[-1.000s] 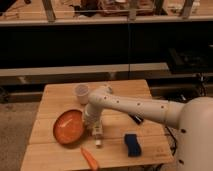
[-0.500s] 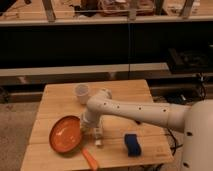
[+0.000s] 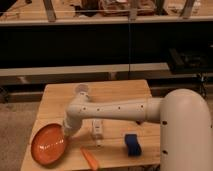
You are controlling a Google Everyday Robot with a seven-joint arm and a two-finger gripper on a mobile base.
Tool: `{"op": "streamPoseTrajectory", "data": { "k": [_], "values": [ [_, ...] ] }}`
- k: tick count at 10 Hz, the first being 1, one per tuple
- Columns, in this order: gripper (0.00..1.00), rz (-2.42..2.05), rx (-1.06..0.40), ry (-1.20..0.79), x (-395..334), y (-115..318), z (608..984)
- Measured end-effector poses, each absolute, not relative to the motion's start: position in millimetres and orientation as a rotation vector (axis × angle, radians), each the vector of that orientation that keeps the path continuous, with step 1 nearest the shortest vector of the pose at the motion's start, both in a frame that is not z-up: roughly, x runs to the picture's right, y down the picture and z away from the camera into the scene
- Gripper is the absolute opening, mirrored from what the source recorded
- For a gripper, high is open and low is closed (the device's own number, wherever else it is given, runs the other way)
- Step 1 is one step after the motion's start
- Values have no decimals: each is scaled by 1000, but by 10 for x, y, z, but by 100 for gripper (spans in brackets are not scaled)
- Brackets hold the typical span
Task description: Drag the ceramic bowl in a circle
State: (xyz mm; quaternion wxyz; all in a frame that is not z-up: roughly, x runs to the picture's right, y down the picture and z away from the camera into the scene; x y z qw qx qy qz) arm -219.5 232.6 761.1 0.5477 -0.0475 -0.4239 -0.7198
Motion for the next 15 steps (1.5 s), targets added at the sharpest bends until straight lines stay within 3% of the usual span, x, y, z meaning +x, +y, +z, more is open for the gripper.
{"op": "streamPoseTrajectory", "data": {
  "k": [3,8,15],
  "values": [
    [12,-1706,-101,-1014,-2356,2047,7729],
    [12,-1553,-141,-1053,-2441,1376,8390],
    [12,-1337,-266,-945,-1517,1274,8641]
  ]
}}
